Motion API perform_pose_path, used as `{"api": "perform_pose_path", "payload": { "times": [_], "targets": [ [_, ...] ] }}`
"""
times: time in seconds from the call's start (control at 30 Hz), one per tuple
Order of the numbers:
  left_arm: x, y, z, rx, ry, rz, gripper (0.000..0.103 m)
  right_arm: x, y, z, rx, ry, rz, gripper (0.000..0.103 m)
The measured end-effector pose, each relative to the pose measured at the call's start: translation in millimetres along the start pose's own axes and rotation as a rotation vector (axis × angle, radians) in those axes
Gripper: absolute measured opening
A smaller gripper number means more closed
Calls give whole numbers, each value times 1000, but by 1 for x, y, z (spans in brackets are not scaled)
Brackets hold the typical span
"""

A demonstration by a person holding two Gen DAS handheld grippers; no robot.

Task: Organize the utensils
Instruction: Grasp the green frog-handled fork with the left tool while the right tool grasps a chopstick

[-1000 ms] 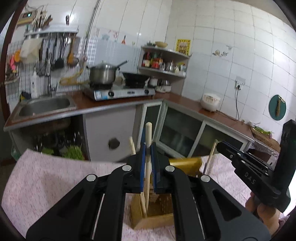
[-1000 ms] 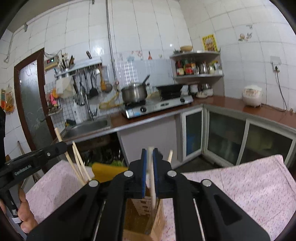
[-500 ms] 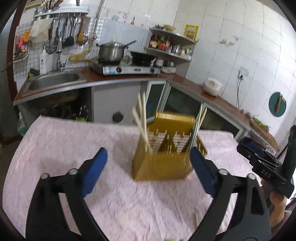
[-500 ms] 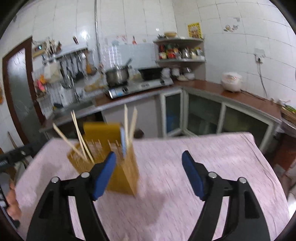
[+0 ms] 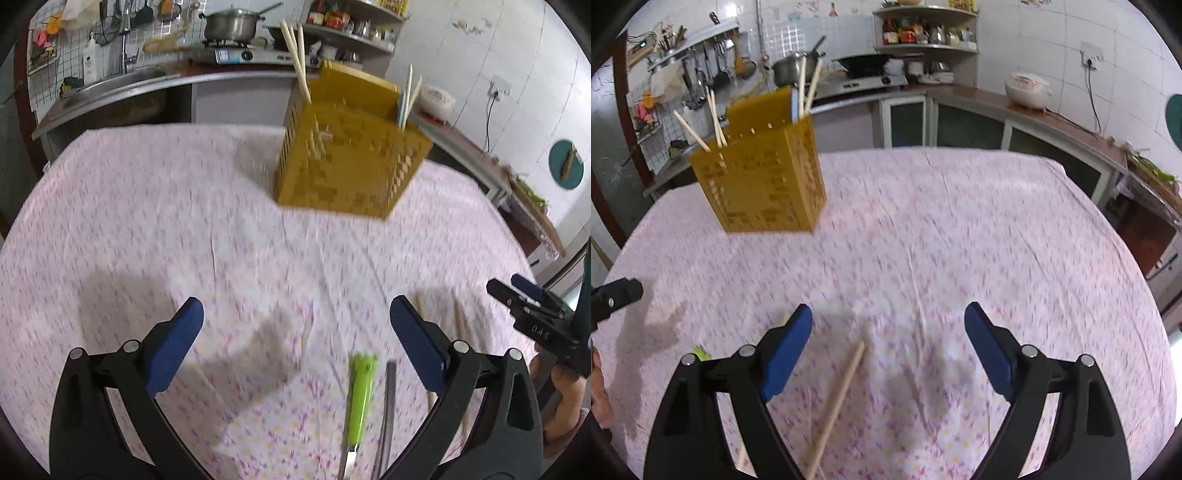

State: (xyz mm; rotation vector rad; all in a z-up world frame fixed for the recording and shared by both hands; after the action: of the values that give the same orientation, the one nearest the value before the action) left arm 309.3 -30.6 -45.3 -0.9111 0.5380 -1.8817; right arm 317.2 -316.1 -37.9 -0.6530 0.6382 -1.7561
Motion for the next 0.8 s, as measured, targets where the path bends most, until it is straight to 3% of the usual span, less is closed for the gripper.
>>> {"api": "perform_pose_path", "payload": {
  "times": [0.23, 0.5, 0.53, 0.67, 0.8],
  "targets": [
    [14, 17, -32, -63, 62, 22, 97, -8, 6, -27, -40, -47, -46, 83],
    [36, 24, -51, -108, 144, 42, 87, -17, 11, -41, -101, -45, -45, 82],
    [39, 25, -53, -115, 150, 44, 82, -17, 12, -43, -108, -43, -48, 80],
    [43, 36, -61, -172, 140, 42, 59, -22, 17, -49, -144, -33, -41, 54],
    [41, 38, -65, -181, 130, 70, 54, -23, 15, -52, -132, -19, -50, 39]
  ]
}}
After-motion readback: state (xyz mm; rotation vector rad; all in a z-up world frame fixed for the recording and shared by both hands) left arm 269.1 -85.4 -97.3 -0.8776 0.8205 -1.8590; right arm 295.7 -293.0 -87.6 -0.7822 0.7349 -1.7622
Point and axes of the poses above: each gripper's, at about its wrist camera, not at the fingertips, and y roughly the way its jaws point, x to its right, z to its top, the point moved 5 cm from there along y, roughly the way its jaws point, and after that the axes turned 13 degrees about -z, right-handed, at the moved point
